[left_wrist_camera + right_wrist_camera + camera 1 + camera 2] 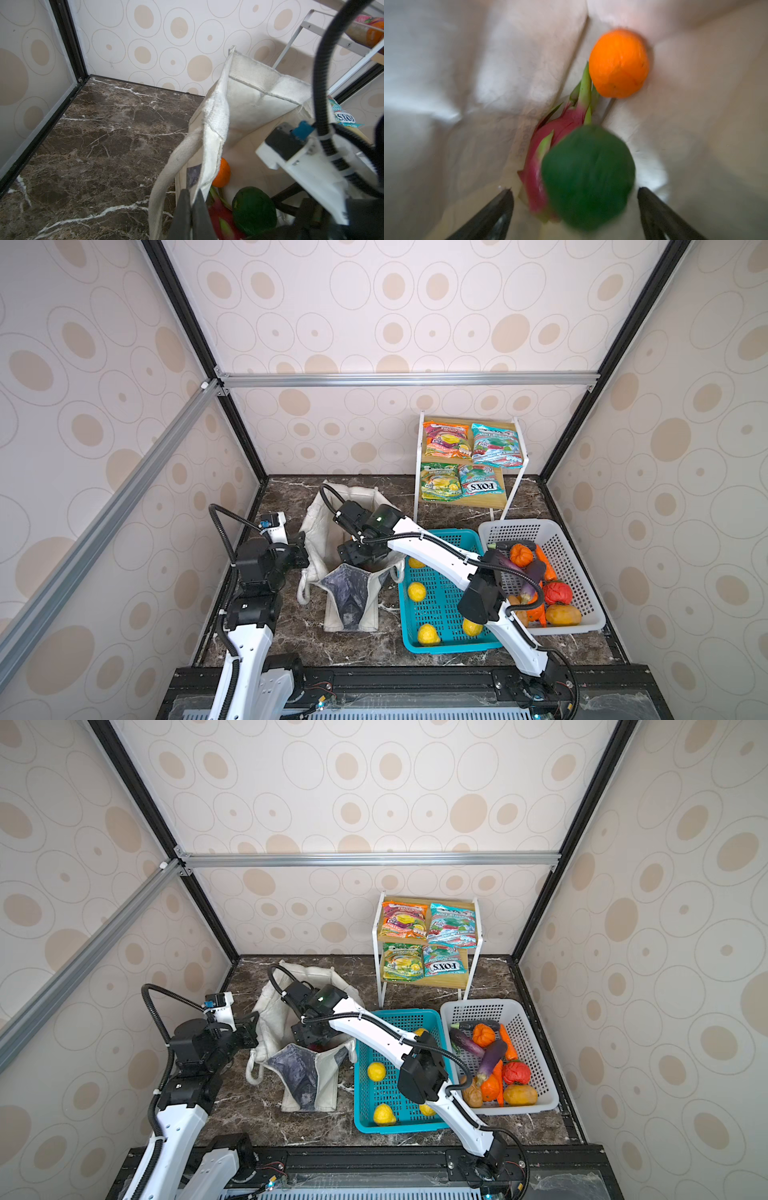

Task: Place the food into the grocery bag and tie it
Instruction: 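Carry the green fruit into the tote bag with the right gripper, then release the green fruit and withdraw the right gripper while the left gripper shifts the bag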

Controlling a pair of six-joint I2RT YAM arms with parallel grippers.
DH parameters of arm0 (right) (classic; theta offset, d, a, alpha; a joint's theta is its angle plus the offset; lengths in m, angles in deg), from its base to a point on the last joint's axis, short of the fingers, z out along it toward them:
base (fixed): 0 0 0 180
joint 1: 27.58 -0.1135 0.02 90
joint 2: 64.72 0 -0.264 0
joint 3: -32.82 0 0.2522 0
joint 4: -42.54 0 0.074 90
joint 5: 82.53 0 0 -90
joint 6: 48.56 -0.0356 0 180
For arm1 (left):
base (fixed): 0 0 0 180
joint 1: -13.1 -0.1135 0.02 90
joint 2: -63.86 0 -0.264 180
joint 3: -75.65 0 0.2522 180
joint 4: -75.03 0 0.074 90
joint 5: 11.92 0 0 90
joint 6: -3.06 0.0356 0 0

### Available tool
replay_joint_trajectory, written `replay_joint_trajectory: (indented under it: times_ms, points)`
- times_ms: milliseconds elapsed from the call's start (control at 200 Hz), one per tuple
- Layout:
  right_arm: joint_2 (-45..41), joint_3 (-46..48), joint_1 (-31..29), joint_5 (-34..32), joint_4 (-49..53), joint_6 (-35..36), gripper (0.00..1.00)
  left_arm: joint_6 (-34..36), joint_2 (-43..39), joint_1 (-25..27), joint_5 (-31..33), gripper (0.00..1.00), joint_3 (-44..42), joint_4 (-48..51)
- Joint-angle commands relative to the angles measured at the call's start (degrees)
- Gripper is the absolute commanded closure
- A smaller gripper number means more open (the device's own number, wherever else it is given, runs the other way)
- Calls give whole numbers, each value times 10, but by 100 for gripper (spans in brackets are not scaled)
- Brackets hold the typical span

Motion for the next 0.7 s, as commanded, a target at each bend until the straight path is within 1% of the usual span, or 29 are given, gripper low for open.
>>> replay_joint_trajectory:
  times_ms: [0, 165, 225, 330, 425, 455, 515, 520, 525, 535, 540, 545, 560, 570, 575, 580, 600, 605, 615, 620, 630, 690]
  points:
    - [-108, 0, -4, -43, 13, 4, 0, 14, -11, -5, -3, 100, 8, -14]
    - [-200, 76, 2, -143, 16, -6, 0, 14, -12, -5, 1, 100, 7, -13]
    - [-231, 132, 12, -163, 14, -13, 0, 12, -12, -4, 2, 100, 7, -14]
    - [-279, 244, 38, -138, -29, -24, 2, 11, -13, -4, 2, 100, 7, -14]
    - [-306, 340, 57, -90, -97, -40, 7, 10, -12, -4, 2, 100, 7, -16]
    - [-307, 362, 60, -72, -120, -43, 10, 10, -12, -5, 3, 100, 7, -15]
    - [-299, 382, 65, -41, -145, -43, 21, 11, -11, -5, 9, 100, 8, -13]
    - [-297, 383, 65, -37, -147, -43, 24, 11, -11, -4, 10, 100, 8, -13]
    - [-297, 383, 65, -37, -147, -43, 24, 11, -11, -4, 10, 100, 8, -13]
    - [-294, 383, 65, -32, -149, -42, 28, 10, -12, -4, 11, 100, 8, -13]
    - [-291, 382, 66, -28, -151, -42, 32, 10, -12, -4, 11, 100, 8, -13]
    - [-291, 382, 66, -28, -151, -42, 32, 11, -12, -4, 13, 100, 7, -13]
    - [-288, 380, 66, -23, -151, -40, 39, 11, -12, -5, 15, 100, 8, -13]
    - [-284, 378, 66, -19, -152, -37, 46, 10, -12, -4, 19, 100, 8, -14]
    - [-282, 375, 67, -16, -152, -35, 57, 10, -12, -5, 21, 100, 8, -13]
    - [-282, 375, 67, -16, -152, -35, 57, 10, -12, -5, 23, 100, 8, -13]
    - [-278, 370, 66, -16, -154, -31, 78, 8, -10, -5, 30, 100, 10, -11]
    - [-276, 367, 65, -16, -153, -31, 85, 7, -10, -4, 32, 100, 10, -11]
    - [-273, 364, 66, -16, -151, -32, 95, 5, -9, -4, 36, 100, 11, -10]
    - [-273, 364, 66, -16, -151, -32, 95, 5, -9, -4, 37, 100, 13, -8]
    - [-272, 359, 66, -18, -149, -34, 100, 3, -8, -4, 41, 100, 15, -6]
    - [-270, 331, 64, -26, -135, -35, 100, 1, 6, -4, 51, 100, 49, 21]
